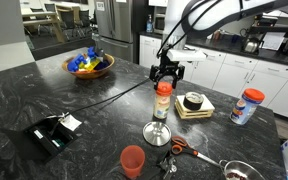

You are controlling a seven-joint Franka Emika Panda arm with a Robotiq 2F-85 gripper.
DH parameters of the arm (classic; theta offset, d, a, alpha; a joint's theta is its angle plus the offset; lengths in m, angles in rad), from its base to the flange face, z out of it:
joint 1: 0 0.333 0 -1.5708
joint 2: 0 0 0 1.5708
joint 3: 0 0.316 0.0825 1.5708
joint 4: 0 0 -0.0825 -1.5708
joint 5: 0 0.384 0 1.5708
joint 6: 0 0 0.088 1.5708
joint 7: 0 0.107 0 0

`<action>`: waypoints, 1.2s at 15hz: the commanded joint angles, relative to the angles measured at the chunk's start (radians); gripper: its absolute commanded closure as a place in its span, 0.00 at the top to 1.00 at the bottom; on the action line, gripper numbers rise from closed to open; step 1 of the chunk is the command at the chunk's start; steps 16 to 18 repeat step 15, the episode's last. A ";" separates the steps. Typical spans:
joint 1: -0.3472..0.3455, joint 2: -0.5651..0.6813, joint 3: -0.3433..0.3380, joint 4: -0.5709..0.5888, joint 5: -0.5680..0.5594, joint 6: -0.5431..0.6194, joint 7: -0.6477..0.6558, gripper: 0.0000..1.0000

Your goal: Move the orange jar toward the middle of the counter

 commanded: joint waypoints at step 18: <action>0.016 -0.059 -0.016 -0.034 0.027 -0.004 0.001 1.00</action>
